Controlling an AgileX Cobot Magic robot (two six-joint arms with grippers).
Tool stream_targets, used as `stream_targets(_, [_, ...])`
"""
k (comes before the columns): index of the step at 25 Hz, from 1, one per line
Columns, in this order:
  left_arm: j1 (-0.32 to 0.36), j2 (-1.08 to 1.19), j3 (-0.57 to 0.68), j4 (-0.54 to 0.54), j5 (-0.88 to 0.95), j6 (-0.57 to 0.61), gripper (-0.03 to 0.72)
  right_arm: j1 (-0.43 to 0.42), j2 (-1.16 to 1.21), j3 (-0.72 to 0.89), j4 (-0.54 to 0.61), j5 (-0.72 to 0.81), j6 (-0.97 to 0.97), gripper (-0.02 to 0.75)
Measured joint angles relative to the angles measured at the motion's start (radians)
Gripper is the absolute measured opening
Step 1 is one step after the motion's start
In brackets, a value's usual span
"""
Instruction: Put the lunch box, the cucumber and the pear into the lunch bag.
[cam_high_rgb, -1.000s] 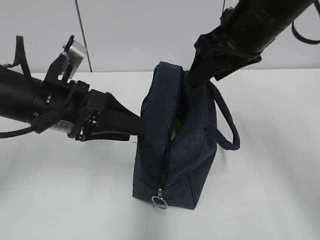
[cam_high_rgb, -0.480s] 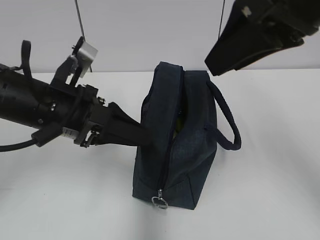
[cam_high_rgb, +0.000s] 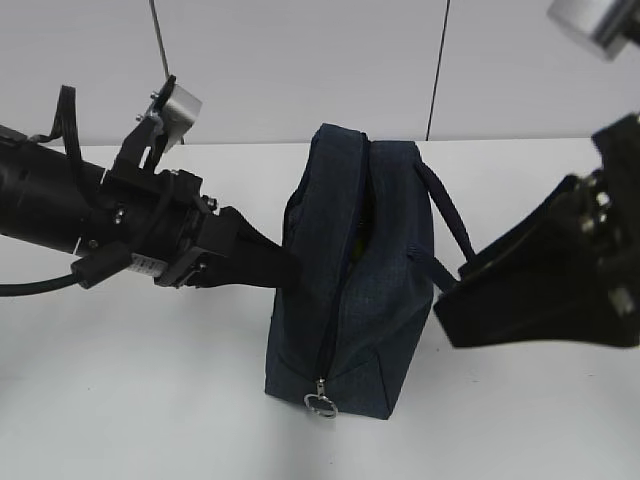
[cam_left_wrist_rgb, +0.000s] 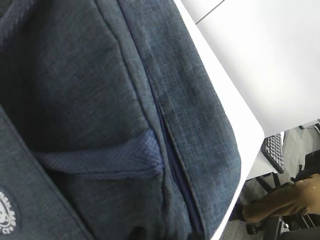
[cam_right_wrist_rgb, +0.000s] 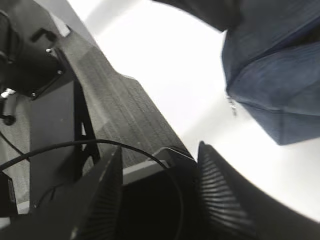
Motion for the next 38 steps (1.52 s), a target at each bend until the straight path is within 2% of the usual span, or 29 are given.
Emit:
stream_targets(4, [0.0, 0.0, 0.0, -0.001, -0.028, 0.0, 0.041, 0.0, 0.0, 0.166, 0.204, -0.105, -0.224, 0.377])
stream_targets(6, [0.0, 0.0, 0.0, -0.001, -0.031, 0.0, -0.001, 0.0, 0.0, 0.236, 0.29, -0.161, -0.315, 0.377])
stream_targets(10, [0.0, 0.0, 0.0, -0.001, -0.029, 0.0, -0.015, 0.0, 0.0, 0.288, 0.353, -0.234, -0.371, 0.377])
stream_targets(16, [0.0, 0.0, 0.0, 0.003, -0.024, 0.0, -0.013, 0.0, 0.0, 0.288, 0.376, -0.231, -0.379, 0.376])
stream_targets(20, [0.0, 0.0, 0.0, 0.005, -0.029, 0.0, 0.036, 0.0, 0.0, 0.288, 0.376, -0.211, -0.379, 0.376])
stream_targets(28, [0.0, -0.018, 0.0, 0.008, -0.085, 0.0, 0.34, 0.0, 0.0, 0.288, 0.376, -0.189, -0.379, 0.376])
stream_targets(33, [-0.021, -0.023, 0.0, 0.0, -0.11, 0.0, 0.374, 0.0, 0.0, 0.288, 0.376, -0.175, -0.379, 0.376])
stream_targets(38, [-0.035, -0.023, 0.0, 0.001, -0.157, 0.001, 0.348, 0.0, 0.0, 0.288, 0.376, -0.155, -0.379, 0.376])
